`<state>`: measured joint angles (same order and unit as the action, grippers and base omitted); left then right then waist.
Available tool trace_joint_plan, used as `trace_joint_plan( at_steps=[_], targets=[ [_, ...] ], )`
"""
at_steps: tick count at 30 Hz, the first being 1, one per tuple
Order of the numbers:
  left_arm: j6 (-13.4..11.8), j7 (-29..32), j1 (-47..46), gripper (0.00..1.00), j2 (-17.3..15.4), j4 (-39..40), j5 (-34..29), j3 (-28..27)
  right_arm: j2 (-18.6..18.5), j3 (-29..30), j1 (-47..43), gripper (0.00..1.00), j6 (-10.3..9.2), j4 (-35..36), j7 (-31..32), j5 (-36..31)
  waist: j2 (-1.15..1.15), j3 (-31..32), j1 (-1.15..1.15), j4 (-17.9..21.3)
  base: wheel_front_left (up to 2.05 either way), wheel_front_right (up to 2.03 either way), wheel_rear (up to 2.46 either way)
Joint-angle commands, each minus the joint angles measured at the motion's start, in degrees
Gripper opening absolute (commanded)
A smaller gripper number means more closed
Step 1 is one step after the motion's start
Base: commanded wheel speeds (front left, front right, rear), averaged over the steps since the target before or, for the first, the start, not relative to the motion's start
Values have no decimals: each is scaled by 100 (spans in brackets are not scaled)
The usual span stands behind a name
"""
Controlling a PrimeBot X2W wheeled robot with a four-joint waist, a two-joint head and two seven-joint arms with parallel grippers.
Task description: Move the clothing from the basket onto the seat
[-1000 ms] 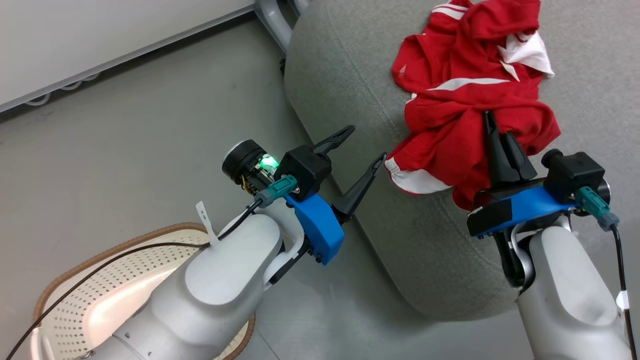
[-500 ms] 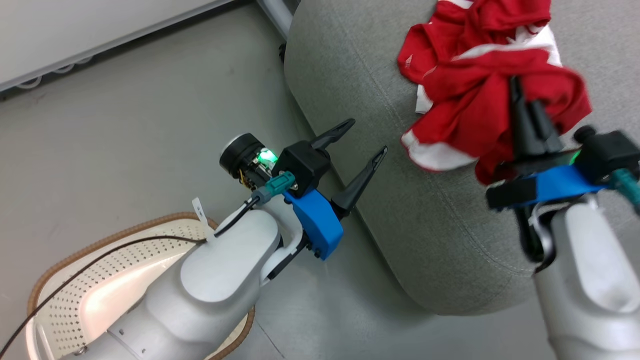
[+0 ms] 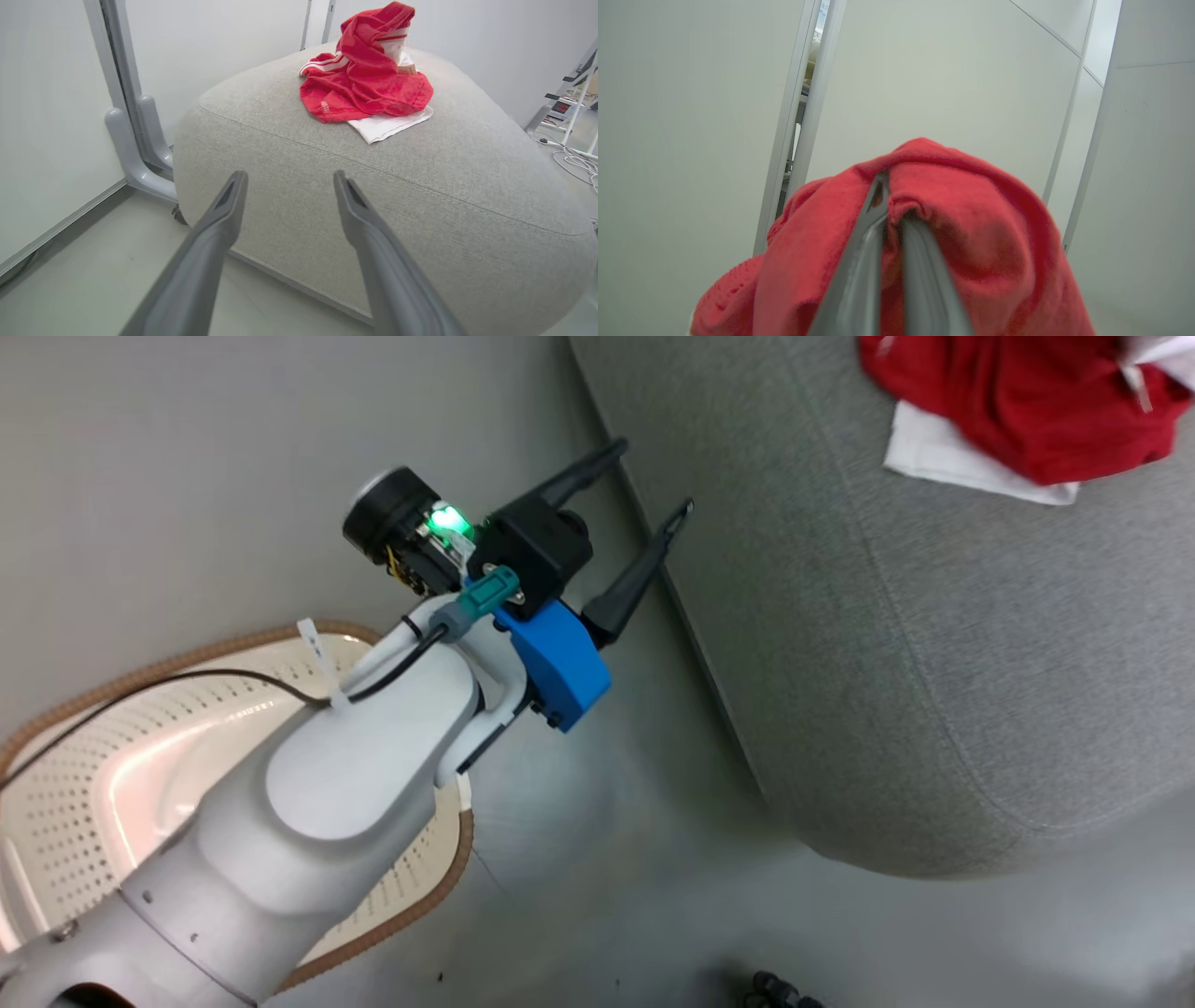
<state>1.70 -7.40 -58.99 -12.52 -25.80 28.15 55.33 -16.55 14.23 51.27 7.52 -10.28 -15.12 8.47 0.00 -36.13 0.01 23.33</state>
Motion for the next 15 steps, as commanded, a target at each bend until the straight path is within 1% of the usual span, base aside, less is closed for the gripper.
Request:
trace_joint_plan(
  at_steps=[1,5,9,11,15],
  targets=[
    [-29,32,-137,100,-106,88,-57,-38,-130,261,220,0,-6,29,-3,64,0,-539,-1,-94,0,0,0],
    [-59,155,-314,100,-266,273,-131,-44,-509,734,478,0,-7,-215,-3,175,0,-972,-1,-135,0,0,0],
    [-78,218,-427,100,-395,416,-181,-50,-741,1044,596,0,-6,-719,-4,259,0,-1257,-1,-197,0,0,0],
    [-89,229,-482,100,-442,462,-202,-66,-777,1119,583,0,-6,-987,-3,233,0,-1356,-1,-237,0,0,0],
    [-112,233,-531,100,-486,546,-204,-66,-685,1060,493,0,-6,-1472,-4,150,0,-1473,-1,-291,0,0,0]
  ],
)
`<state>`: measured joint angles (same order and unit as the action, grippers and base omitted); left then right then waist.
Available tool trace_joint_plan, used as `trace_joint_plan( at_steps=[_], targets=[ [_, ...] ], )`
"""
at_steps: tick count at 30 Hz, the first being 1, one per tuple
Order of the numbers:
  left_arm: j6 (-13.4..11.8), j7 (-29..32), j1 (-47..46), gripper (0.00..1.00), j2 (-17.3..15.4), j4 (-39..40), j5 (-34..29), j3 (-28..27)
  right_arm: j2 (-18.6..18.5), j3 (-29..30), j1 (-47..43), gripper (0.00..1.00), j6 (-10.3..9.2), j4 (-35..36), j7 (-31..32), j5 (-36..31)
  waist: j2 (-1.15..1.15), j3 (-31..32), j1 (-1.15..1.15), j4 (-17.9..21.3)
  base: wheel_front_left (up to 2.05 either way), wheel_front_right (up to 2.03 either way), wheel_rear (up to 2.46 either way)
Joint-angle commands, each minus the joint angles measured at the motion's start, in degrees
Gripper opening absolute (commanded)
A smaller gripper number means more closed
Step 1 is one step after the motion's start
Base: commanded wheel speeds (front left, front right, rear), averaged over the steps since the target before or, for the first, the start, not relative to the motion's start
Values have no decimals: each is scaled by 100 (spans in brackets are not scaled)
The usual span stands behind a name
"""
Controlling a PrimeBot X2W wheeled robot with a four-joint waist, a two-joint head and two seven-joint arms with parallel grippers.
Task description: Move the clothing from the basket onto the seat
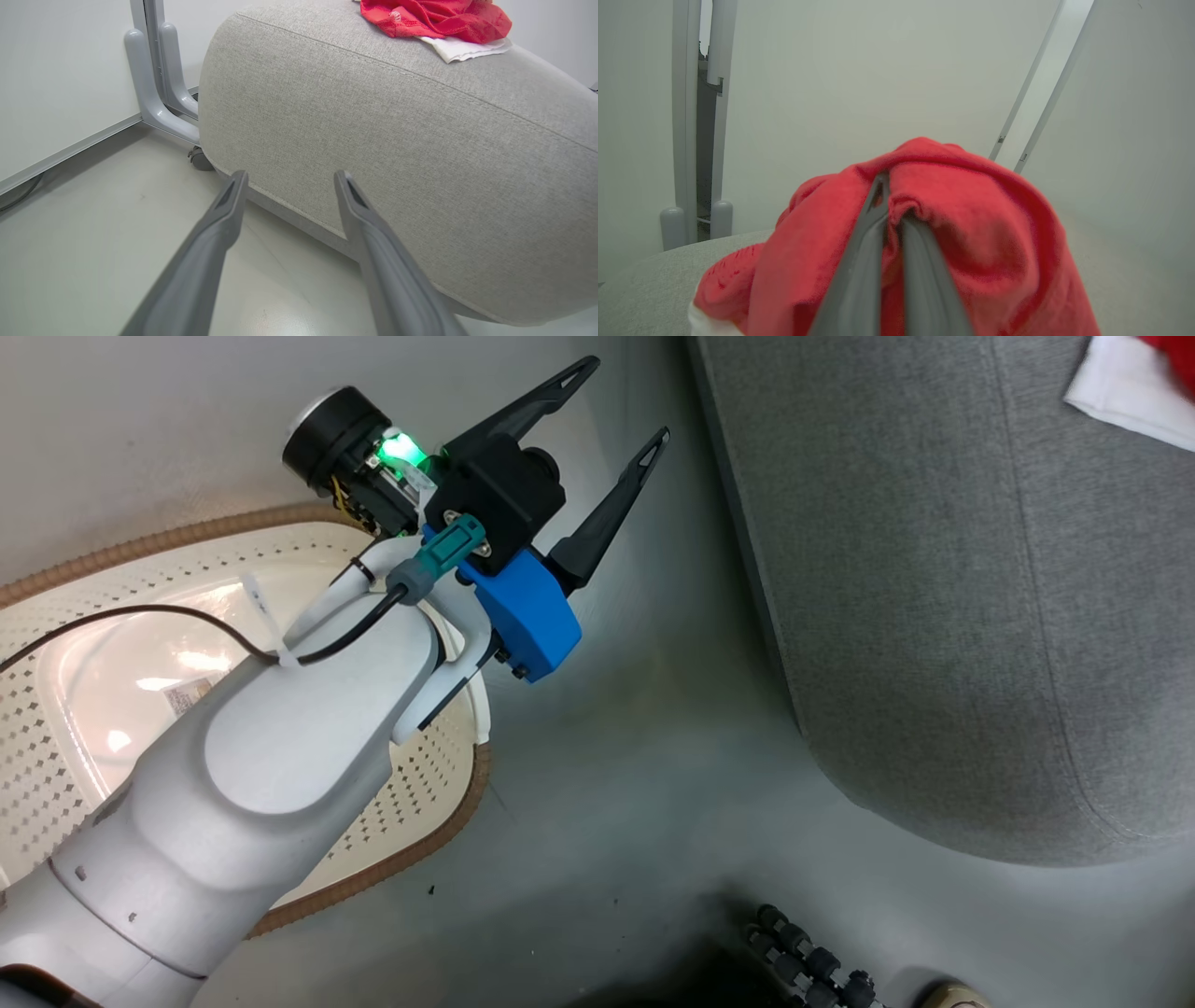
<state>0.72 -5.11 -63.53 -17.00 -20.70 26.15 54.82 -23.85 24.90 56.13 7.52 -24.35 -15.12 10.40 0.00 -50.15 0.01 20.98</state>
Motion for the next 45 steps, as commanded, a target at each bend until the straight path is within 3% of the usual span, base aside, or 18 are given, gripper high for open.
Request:
trace_joint_plan(
  at_steps=[1,12,13,14,15,16,17,31,38,45],
  targets=[
    [-23,8,-94,100,-49,57,-10,-15,81,-5,-3,0,-6,-172,-3,-40,0,-95,-1,-63,0,0,0],
    [-62,-17,-77,100,-93,91,3,35,360,-95,-224,0,-6,-871,-3,-83,0,-85,-1,-119,0,0,0],
    [-64,-33,-57,100,-87,83,13,41,368,-77,-253,7,-6,-845,-3,-90,0,-50,-1,-112,0,0,0],
    [-71,-49,-50,100,-70,79,20,42,375,-56,-289,46,-6,-803,-3,-101,0,-18,-1,-111,0,0,0],
    [-76,-79,-27,100,-48,65,34,44,396,-45,-356,93,-6,-766,-3,-128,0,39,-1,-112,0,0,0],
    [-76,-79,-27,100,-48,65,34,44,396,-45,-356,93,-6,-766,-3,-128,0,39,-1,-112,0,0,0],
    [-77,-146,14,100,2,35,51,51,415,-11,-523,100,-7,-682,-3,-229,0,163,-1,-129,0,0,0],
    [-114,-763,614,100,329,-514,430,-28,790,174,-2027,100,-6,402,-3,-770,0,1567,-1,-409,0,0,0],
    [-305,-997,1143,100,357,-703,628,-469,916,-461,-2459,100,-6,1042,-4,-858,0,2410,-1,-759,0,0,0],
    [-520,-1012,1936,100,337,-212,388,-1497,1000,-1312,-2659,100,-6,1300,-3,-787,0,3109,-1,-1246,0,0,0]
  ],
)
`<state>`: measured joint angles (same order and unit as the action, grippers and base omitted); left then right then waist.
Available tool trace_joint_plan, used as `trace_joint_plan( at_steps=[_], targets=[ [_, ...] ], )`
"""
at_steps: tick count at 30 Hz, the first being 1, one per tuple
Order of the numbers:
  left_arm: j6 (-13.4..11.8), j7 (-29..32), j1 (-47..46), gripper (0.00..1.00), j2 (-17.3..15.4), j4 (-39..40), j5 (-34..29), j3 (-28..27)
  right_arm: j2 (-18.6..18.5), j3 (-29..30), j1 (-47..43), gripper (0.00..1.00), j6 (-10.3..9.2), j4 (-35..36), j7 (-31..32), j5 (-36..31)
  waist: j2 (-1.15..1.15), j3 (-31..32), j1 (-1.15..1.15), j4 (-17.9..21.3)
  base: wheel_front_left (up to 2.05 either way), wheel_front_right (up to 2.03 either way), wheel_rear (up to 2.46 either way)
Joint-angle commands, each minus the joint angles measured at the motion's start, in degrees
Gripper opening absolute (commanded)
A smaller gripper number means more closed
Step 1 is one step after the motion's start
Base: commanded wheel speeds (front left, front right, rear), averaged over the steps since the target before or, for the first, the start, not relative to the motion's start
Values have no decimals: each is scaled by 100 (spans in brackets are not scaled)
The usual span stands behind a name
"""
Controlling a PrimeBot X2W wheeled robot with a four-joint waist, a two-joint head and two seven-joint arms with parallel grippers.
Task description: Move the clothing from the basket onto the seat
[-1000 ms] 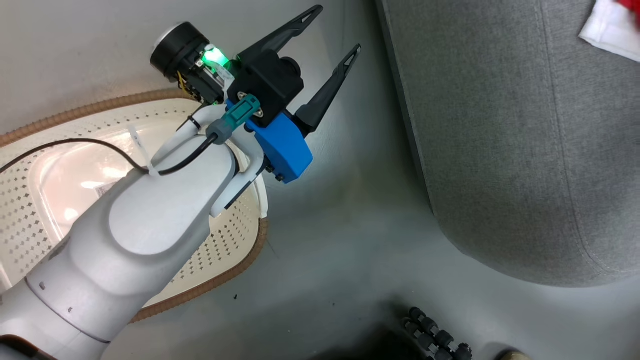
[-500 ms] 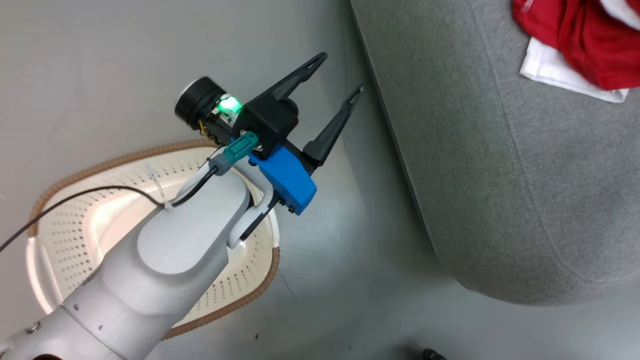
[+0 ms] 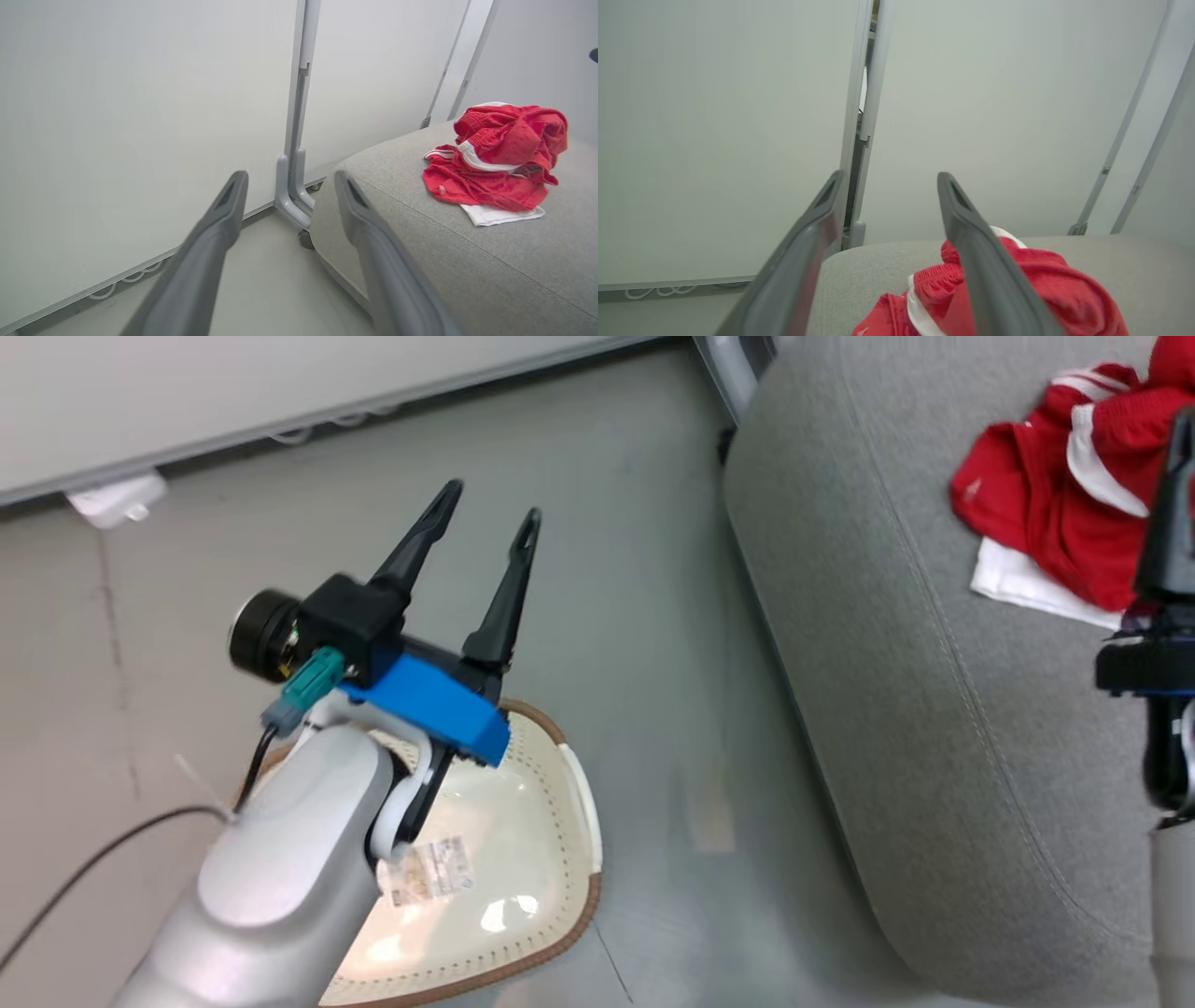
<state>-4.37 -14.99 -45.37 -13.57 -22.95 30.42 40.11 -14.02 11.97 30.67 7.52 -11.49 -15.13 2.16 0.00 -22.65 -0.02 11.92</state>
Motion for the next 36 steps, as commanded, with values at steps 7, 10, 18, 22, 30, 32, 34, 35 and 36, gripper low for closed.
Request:
trace_joint_plan(
  at_steps=[7,10,18,22,30,32,34,35,36],
  targets=[
    [-79,-25,1206,100,103,508,-466,-1187,280,-690,-481,100,-6,57,-2,120,0,950,2,-813,0,0,0],
    [-16,-25,1664,100,187,659,-639,-1656,392,-897,-703,100,-6,-14,-2,144,0,1169,2,-970,0,0,0],
    [201,-24,2703,100,482,860,-1113,-2629,649,-1166,-1333,100,-6,-260,-1,293,0,1638,2,-1317,0,0,0],
    [359,-23,3059,100,622,802,-1292,-2916,772,-1200,-1694,100,-6,-391,-1,338,0,1870,2,-1433,0,0,0],
    [570,-23,3582,100,840,722,-1572,-3247,947,-1211,-2332,100,-6,-477,-1,381,0,2259,2,-1523,0,0,0],
    [599,-23,3659,100,884,711,-1640,-3299,975,-1197,-2436,100,-6,-470,-1,379,0,2302,2,-1523,0,0,0],
    [633,-23,3722,100,920,701,-1703,-3346,995,-1173,-2499,100,-6,-491,-1,386,0,2340,2,-1520,0,0,0],
    [645,-23,3740,100,932,697,-1721,-3368,1004,-1168,-2515,100,-6,-497,-1,387,0,2353,2,-1516,0,0,0],
    [647,-23,3755,100,945,696,-1751,-3390,1012,-1160,-2523,100,-6,-507,-1,389,0,2365,2,-1512,0,0,0]
  ],
)
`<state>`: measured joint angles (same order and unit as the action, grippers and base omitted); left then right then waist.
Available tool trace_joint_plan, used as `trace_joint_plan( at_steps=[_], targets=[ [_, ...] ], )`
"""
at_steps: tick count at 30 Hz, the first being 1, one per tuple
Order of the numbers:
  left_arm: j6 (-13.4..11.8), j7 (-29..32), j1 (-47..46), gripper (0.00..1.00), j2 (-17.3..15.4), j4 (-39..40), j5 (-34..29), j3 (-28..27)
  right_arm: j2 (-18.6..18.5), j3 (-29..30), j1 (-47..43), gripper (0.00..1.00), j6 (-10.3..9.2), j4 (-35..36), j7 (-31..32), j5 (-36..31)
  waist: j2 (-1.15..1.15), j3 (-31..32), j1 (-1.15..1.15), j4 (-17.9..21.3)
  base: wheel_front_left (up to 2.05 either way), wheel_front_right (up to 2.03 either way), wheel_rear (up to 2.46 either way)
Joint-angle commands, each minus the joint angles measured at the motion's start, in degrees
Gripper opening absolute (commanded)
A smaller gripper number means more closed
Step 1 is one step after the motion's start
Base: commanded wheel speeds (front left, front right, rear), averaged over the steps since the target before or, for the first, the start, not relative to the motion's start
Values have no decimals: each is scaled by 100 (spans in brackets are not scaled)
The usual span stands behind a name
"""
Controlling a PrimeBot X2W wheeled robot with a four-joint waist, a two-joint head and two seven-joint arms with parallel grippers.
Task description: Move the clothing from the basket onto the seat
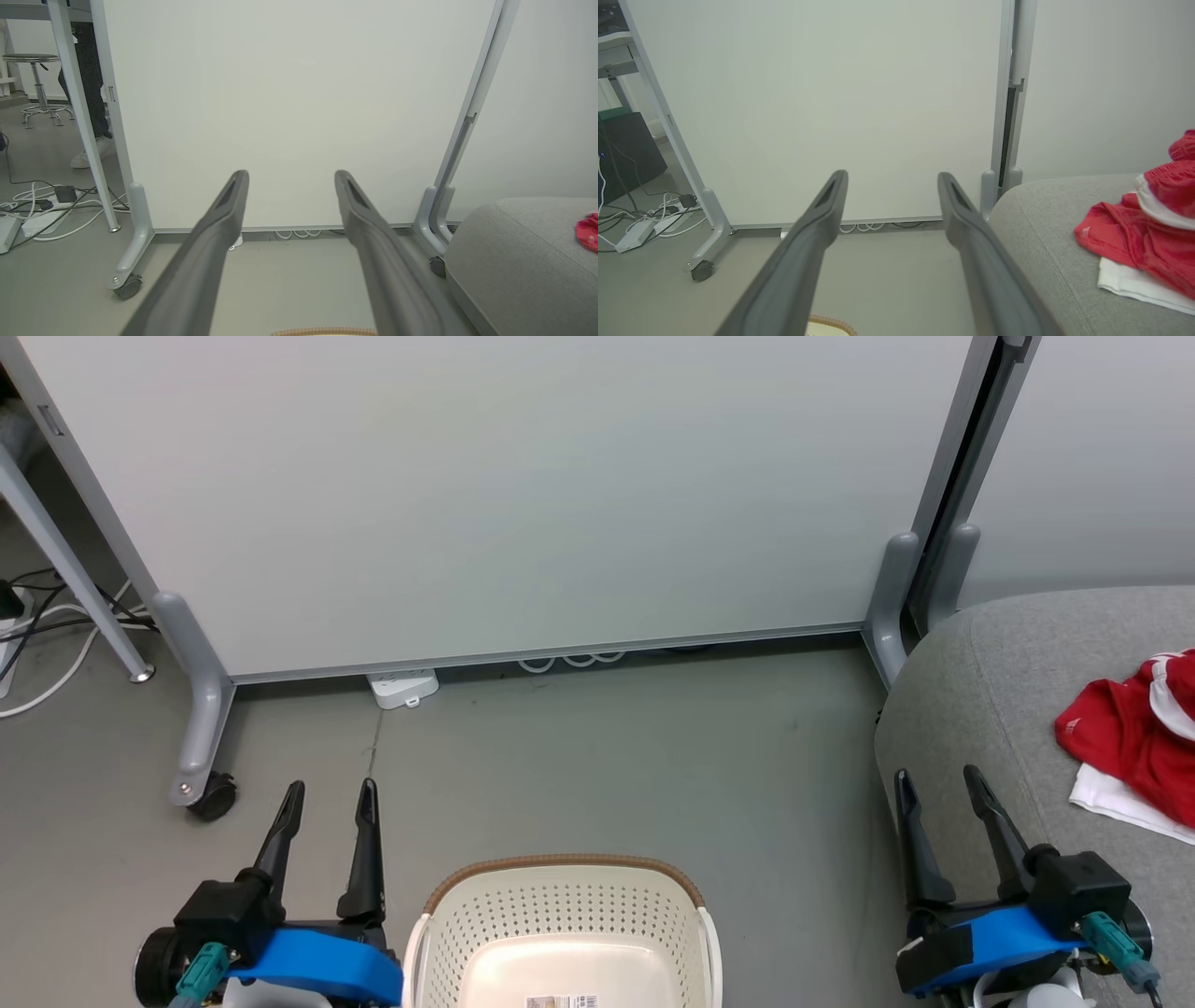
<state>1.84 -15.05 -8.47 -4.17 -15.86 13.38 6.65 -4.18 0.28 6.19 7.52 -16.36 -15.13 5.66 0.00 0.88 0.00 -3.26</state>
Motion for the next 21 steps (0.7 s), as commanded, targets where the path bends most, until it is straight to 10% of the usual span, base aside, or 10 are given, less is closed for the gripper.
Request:
trace_joint_plan(
  at_steps=[1,21],
  targets=[
    [26,-18,78,100,15,-14,-64,-63,33,17,-81,100,-6,-26,-1,36,0,24,0,10,0,0,0],
    [53,-18,184,100,118,-38,-301,-214,118,106,-87,100,-6,-282,-1,-37,0,111,0,65,0,0,0]
  ],
)
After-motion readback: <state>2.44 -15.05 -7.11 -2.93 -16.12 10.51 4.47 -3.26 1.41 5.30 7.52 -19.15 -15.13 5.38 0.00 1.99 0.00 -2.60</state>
